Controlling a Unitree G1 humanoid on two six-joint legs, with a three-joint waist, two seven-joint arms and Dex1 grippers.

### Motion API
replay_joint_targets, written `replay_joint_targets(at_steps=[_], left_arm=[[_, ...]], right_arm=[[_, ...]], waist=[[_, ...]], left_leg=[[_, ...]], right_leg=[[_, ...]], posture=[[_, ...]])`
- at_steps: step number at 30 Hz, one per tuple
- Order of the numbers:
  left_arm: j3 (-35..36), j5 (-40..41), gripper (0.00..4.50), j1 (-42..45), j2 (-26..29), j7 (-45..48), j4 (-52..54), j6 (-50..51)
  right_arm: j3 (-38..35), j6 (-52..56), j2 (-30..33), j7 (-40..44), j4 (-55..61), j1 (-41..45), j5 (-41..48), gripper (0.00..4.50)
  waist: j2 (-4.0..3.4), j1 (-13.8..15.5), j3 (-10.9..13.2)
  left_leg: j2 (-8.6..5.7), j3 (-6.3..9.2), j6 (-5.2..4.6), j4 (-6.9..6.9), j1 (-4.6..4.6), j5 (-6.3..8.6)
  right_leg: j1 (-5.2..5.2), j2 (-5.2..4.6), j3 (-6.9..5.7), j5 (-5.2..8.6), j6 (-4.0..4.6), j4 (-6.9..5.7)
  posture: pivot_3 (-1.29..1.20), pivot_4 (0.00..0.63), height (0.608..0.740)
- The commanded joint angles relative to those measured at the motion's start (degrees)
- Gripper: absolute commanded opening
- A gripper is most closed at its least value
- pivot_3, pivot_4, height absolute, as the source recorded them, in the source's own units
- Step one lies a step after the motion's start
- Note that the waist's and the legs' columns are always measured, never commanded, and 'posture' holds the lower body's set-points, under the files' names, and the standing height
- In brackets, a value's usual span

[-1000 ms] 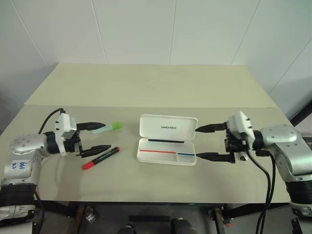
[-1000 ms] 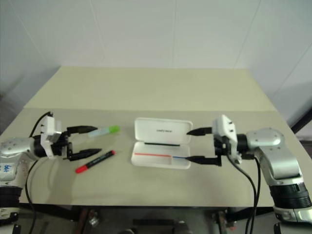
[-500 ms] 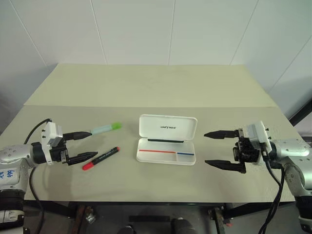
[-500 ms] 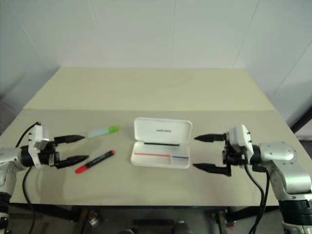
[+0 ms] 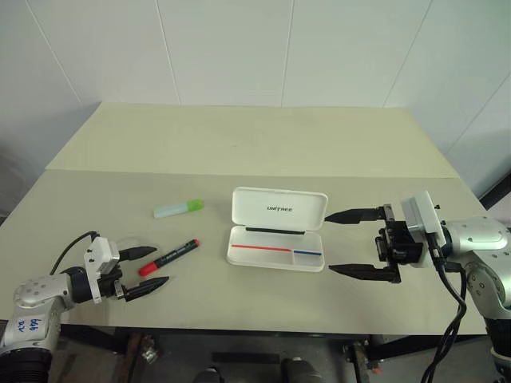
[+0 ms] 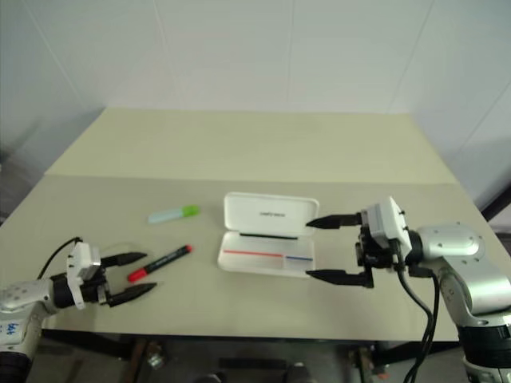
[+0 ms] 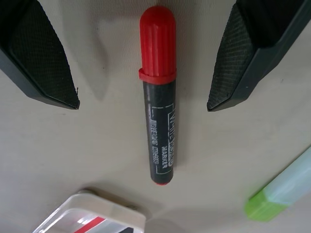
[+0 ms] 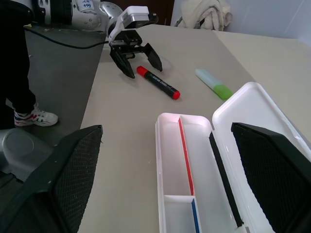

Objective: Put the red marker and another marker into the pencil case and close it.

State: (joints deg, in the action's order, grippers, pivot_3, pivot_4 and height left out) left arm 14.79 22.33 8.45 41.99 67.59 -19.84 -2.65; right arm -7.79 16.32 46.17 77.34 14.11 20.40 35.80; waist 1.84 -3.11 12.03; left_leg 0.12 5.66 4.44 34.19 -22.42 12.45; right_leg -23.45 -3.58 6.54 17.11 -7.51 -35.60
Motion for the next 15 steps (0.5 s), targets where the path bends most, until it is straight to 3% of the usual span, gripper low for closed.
replay_joint_targets(at_steps=[1, 5, 15], left_arm=[[-0.2, -0.8, 4.5, -0.1, -1.0, -1.5, -0.1, -1.5], [0.0, -0.3, 4.5, 0.9, -2.1, -2.4, -1.9, -1.4], [-0.6, -0.4, 1.21, 3.7, -2.2, -0.1, -6.7, -2.6]], right_arm=[[-0.6, -0.2, -0.1, -1.1, 2.2, -0.2, 0.9, 4.49], [-0.7, -0.2, -0.2, -1.8, 2.9, -0.8, 1.1, 4.49], [-1.2, -0.4, -0.2, -3.5, 3.9, -1.8, 1.5, 4.5]], waist=[[0.0, 0.1, 0.0], [0.0, 0.2, 0.0], [0.0, 0.1, 0.0]], left_leg=[[-0.01, 0.0, 0.0, 0.0, 0.0, 0.0], [0.0, 0.01, 0.0, 0.01, 0.01, 0.0], [-0.01, 0.0, 0.0, 0.05, 0.02, 0.0]], right_leg=[[0.01, -0.01, 0.0, 0.0, 0.0, 0.0], [0.01, 0.01, -0.01, -0.01, -0.02, -0.02], [0.04, 0.01, -0.01, -0.01, -0.03, -0.03]], posture=[[0.0, 0.15, 0.74], [0.0, 0.15, 0.74], [0.0, 0.15, 0.74]])
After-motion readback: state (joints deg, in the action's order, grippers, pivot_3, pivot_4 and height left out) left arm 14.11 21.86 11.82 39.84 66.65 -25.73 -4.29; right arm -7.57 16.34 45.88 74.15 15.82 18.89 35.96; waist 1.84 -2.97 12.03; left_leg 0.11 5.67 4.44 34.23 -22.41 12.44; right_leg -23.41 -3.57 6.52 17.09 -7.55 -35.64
